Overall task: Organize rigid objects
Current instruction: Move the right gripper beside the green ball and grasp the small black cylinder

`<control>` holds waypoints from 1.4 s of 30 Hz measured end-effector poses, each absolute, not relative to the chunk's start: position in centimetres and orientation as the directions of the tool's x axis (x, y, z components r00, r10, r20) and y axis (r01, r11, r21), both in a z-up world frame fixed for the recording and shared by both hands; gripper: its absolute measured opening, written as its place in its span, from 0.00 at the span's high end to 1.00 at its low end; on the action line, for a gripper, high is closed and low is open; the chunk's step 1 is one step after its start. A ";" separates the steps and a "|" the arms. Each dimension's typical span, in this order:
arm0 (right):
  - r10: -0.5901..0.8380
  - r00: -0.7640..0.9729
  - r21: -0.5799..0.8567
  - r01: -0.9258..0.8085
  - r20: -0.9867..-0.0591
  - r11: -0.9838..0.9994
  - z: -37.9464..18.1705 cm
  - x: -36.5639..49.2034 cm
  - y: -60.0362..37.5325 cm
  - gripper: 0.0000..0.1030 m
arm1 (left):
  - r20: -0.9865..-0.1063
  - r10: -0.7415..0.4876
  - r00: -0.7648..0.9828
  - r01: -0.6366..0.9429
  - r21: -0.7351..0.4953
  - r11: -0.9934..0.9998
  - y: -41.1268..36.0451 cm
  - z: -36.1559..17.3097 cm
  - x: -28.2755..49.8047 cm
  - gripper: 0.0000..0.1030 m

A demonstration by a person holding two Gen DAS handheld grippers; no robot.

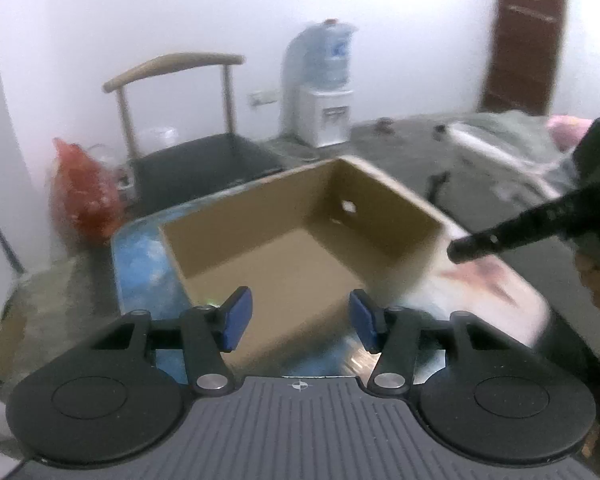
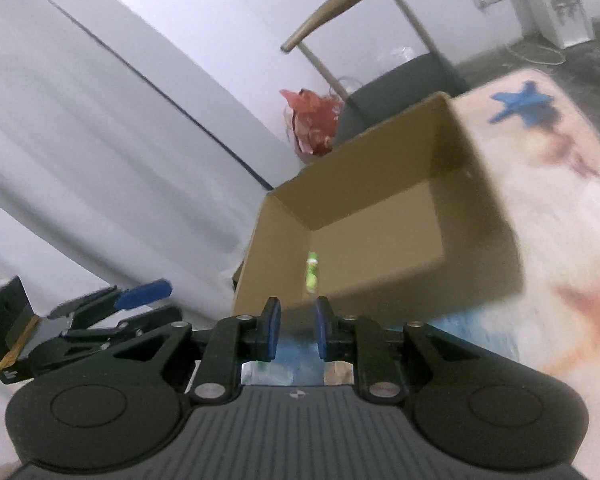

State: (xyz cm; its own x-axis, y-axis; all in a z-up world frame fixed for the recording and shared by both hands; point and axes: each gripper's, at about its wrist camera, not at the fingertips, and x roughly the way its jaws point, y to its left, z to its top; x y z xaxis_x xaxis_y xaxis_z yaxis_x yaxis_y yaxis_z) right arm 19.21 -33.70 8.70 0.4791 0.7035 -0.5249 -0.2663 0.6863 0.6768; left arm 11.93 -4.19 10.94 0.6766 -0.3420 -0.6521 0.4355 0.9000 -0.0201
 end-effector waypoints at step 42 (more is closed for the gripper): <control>0.661 0.457 0.733 -0.029 -0.595 0.680 -5.0 12.8 -33.1 0.81 | -0.882 -0.317 0.348 0.464 -0.132 0.876 -12.3 -4.5 10.0 0.44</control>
State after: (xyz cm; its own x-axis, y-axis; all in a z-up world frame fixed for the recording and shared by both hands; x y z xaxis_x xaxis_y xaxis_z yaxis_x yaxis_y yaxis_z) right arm 12.75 -33.12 -5.05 0.4569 0.6613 -0.5949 -0.0289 0.6795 0.7331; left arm 10.00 -12.29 -4.54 0.3477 -0.3167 -0.8825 0.4637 0.8762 -0.1318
